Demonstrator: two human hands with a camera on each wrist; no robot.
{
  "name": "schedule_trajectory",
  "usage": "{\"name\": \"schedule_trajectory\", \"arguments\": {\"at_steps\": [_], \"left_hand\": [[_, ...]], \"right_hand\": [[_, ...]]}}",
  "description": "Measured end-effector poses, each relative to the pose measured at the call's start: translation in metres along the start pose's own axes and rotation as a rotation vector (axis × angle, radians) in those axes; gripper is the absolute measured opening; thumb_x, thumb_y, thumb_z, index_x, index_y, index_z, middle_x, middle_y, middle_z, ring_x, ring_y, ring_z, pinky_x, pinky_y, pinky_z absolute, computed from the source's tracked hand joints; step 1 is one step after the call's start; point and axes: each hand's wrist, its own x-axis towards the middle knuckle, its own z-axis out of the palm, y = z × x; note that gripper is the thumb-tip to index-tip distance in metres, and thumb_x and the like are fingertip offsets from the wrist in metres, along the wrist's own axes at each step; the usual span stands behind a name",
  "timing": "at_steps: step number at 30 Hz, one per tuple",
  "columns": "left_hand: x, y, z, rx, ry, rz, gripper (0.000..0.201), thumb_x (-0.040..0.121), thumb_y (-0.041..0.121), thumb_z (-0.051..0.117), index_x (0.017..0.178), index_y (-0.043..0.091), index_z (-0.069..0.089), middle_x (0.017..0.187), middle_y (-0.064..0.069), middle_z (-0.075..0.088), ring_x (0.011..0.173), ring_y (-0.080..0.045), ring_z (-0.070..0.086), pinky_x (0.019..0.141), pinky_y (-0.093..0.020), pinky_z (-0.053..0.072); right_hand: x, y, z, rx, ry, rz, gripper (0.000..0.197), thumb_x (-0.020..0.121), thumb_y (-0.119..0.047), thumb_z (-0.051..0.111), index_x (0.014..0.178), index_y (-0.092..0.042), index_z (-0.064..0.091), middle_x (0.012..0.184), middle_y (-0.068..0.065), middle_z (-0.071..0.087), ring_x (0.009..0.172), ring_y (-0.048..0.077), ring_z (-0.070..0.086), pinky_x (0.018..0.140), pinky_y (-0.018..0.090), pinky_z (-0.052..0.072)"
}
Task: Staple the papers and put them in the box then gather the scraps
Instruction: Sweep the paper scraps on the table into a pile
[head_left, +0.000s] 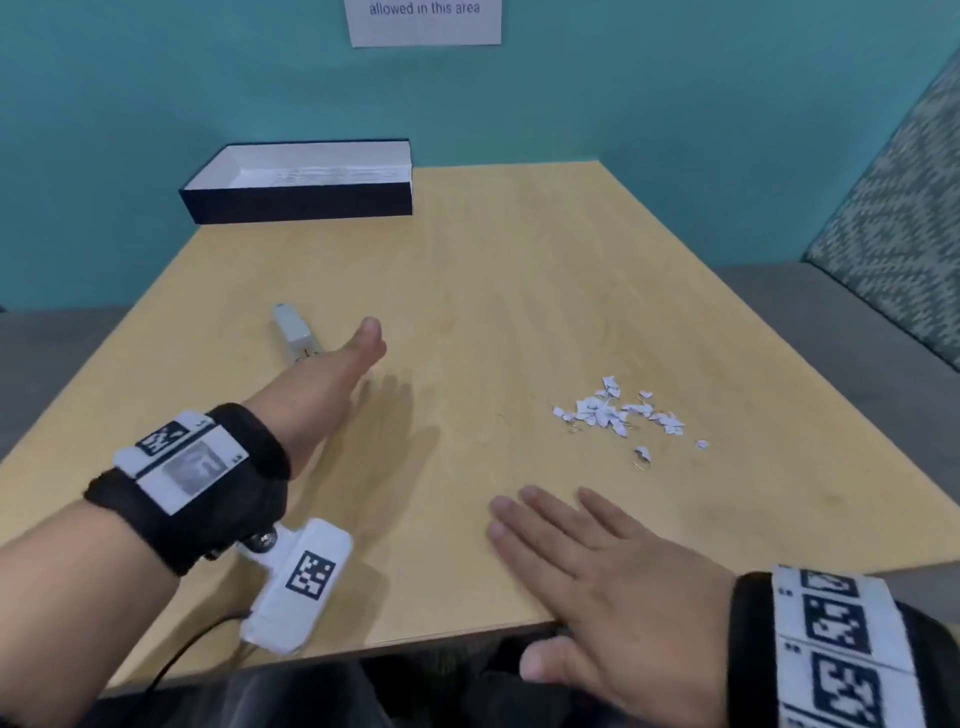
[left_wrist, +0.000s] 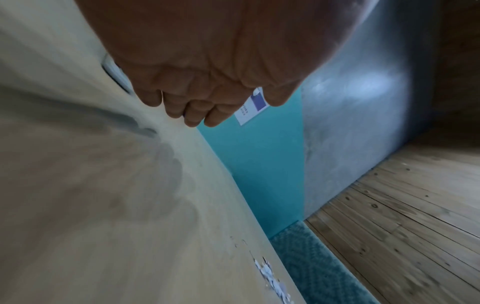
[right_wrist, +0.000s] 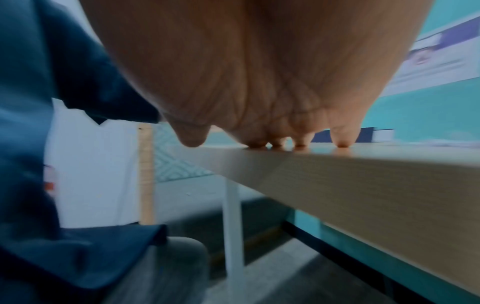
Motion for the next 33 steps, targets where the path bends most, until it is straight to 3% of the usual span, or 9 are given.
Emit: {"name": "schedule_trajectory", "arguments": {"at_steps": [4,7,10,15,21,23,26,28,33], "left_hand": [[-0.014,-0.037,-0.017,-0.031,-0.105,0.035,0.052,0.092,0.067,0.027,0.133,0.041,0.048,0.144,0.020,0.041,0.131,0.002,0.039,0.098,-0.022,0.025],[-0.017,-0.055,-0.022,-0.163,-0.198,0.002,0.073,0.061,0.096,0.035,0.116,0.052,0.055,0.138,0.029,0.046,0.118,0.020,0.041,0.100,-0.017,0.026],[-0.014,-0.067,-0.027,-0.141,-0.231,0.030,0.080,0.058,0.099,0.028,0.120,0.054,0.051,0.138,0.031,0.045,0.116,0.025,0.037,0.094,-0.010,0.026],[-0.017,-0.073,-0.037,-0.315,-0.277,-0.023,0.084,0.042,0.101,0.043,0.110,0.053,0.058,0.134,0.033,0.048,0.122,0.020,0.037,0.108,-0.021,0.022],[-0.017,-0.079,-0.034,-0.456,-0.332,-0.034,0.081,0.053,0.092,0.044,0.115,0.042,0.060,0.133,0.030,0.051,0.127,0.015,0.038,0.114,-0.027,0.021],[-0.016,-0.081,-0.035,-0.489,-0.331,-0.024,0.085,0.052,0.092,0.046,0.116,0.038,0.061,0.134,0.028,0.053,0.127,0.016,0.038,0.115,-0.026,0.018],[-0.015,-0.083,-0.037,-0.518,-0.318,-0.003,0.091,0.049,0.094,0.051,0.118,0.035,0.062,0.135,0.026,0.054,0.129,0.013,0.039,0.117,-0.028,0.016],[-0.014,-0.084,-0.037,-0.534,-0.308,-0.005,0.091,0.050,0.094,0.050,0.118,0.034,0.062,0.134,0.025,0.055,0.130,0.011,0.039,0.117,-0.029,0.016],[-0.014,-0.083,-0.033,-0.567,-0.300,-0.014,0.097,0.041,0.094,0.056,0.117,0.033,0.062,0.125,0.023,0.061,0.117,0.013,0.049,0.100,-0.027,0.032]], "right_hand": [[-0.003,0.023,-0.018,-0.106,0.010,0.211,0.083,0.095,-0.068,0.015,0.148,-0.008,0.036,0.158,0.014,0.028,0.145,0.031,0.024,0.113,0.053,0.032],[-0.008,-0.019,0.001,-0.047,0.112,0.078,0.084,0.094,-0.069,0.017,0.140,-0.007,0.050,0.151,0.011,0.043,0.139,0.030,0.040,0.106,0.048,0.029],[-0.010,-0.041,0.015,-0.040,0.095,0.008,0.084,0.093,-0.070,0.014,0.144,-0.010,0.045,0.153,0.008,0.042,0.140,0.027,0.040,0.104,0.047,0.026],[-0.013,-0.002,-0.007,-0.086,0.036,0.259,0.081,0.096,-0.067,0.023,0.145,-0.005,0.042,0.152,0.014,0.041,0.140,0.031,0.034,0.107,0.048,0.027],[0.004,-0.071,0.007,0.029,-0.017,0.060,0.078,0.096,-0.061,0.006,0.146,-0.012,0.040,0.154,0.008,0.041,0.141,0.025,0.038,0.107,0.052,0.041],[0.009,-0.051,-0.006,0.036,-0.063,0.128,0.083,0.095,-0.066,0.006,0.151,-0.010,0.030,0.159,0.009,0.029,0.146,0.026,0.025,0.109,0.057,0.034],[0.013,-0.019,-0.031,0.085,-0.104,0.245,0.099,0.075,-0.075,-0.011,0.154,-0.016,-0.010,0.163,0.003,-0.018,0.146,0.020,-0.023,0.120,0.050,0.003],[0.025,-0.025,-0.049,0.065,-0.141,0.235,0.102,0.070,-0.077,-0.011,0.153,-0.018,-0.014,0.161,0.000,-0.025,0.145,0.015,-0.027,0.120,0.048,-0.007],[0.095,-0.057,-0.057,0.074,-0.135,0.109,0.086,0.091,-0.070,0.015,0.154,-0.017,-0.010,0.163,-0.003,-0.019,0.149,0.015,-0.018,0.119,0.050,-0.008]]}}
